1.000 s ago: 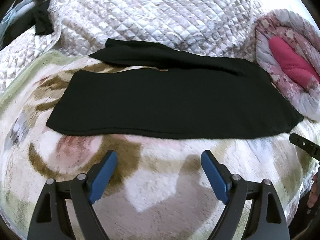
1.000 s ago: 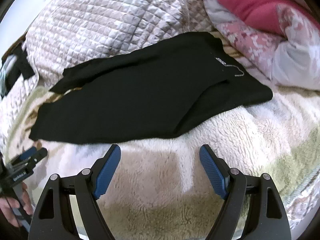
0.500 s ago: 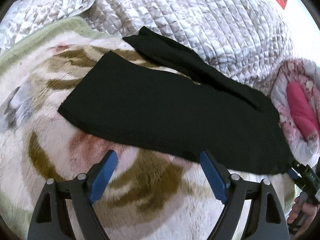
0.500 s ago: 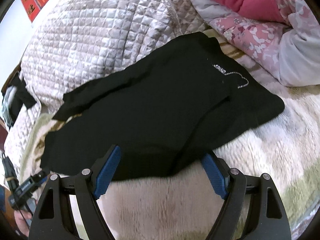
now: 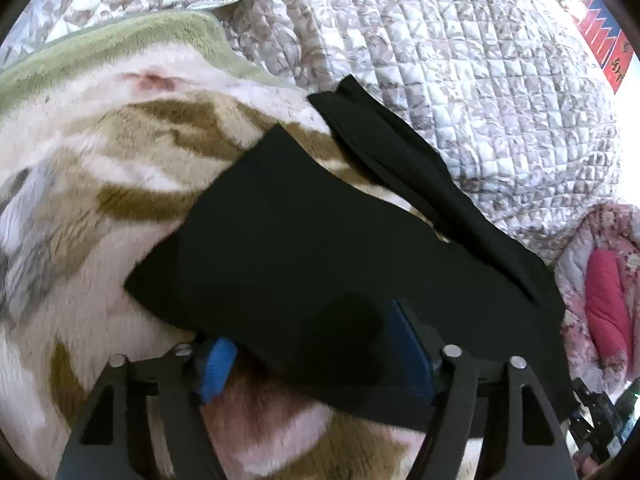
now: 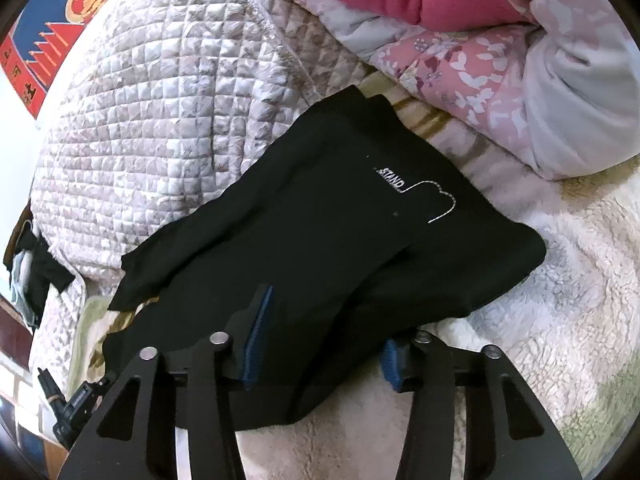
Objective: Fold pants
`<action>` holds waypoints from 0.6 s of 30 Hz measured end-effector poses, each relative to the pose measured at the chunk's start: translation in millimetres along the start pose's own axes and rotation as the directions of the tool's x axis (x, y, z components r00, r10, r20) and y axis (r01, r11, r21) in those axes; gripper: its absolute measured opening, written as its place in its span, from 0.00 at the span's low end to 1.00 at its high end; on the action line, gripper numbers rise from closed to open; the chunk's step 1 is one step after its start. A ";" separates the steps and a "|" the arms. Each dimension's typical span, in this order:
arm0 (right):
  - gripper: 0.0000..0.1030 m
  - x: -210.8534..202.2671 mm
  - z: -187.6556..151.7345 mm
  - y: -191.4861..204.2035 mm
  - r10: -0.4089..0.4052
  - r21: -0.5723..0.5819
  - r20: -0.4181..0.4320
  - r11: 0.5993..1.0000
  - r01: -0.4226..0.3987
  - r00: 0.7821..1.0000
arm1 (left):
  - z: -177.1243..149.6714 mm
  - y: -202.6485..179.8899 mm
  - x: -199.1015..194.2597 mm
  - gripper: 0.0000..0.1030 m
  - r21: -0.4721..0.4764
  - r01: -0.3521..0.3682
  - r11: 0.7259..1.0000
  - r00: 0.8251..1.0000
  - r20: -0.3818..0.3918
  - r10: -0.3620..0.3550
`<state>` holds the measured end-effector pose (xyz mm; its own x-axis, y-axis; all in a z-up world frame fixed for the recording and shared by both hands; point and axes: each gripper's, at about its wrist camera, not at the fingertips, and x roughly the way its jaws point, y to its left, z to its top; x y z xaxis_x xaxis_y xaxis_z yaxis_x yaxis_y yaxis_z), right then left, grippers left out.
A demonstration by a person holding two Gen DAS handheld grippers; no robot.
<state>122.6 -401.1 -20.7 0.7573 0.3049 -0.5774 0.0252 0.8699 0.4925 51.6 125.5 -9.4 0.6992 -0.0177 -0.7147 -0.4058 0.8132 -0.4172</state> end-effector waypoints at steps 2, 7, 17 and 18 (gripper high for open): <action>0.26 1.8 3.9 -5.2 -0.020 0.010 0.007 1.000 0.020 1.000 | 3.9 2.7 2.5 0.45 -0.016 -0.022 1.000 1.000 0.008 0.022; 0.10 7.7 9.8 -16.9 0.001 0.067 -0.006 0.998 0.000 1.000 | 6.0 8.8 3.3 0.04 -0.042 -0.034 0.999 0.999 0.000 0.034; 0.05 -52.4 -2.1 -20.0 0.055 0.062 0.000 0.997 -0.055 0.998 | -5.4 -4.9 -72.2 0.03 0.019 -0.004 1.000 0.998 0.068 0.003; 0.04 -59.1 -6.4 -21.9 0.056 0.065 -0.008 0.996 -0.055 0.998 | -9.8 -3.1 -82.9 0.03 0.016 0.006 1.000 0.997 0.071 -0.007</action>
<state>73.0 -435.6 -1.6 0.7525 0.3559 -0.5541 0.0261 0.8246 0.5651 -10.9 118.7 45.7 0.7421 0.0182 -0.6700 -0.3923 0.8224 -0.4121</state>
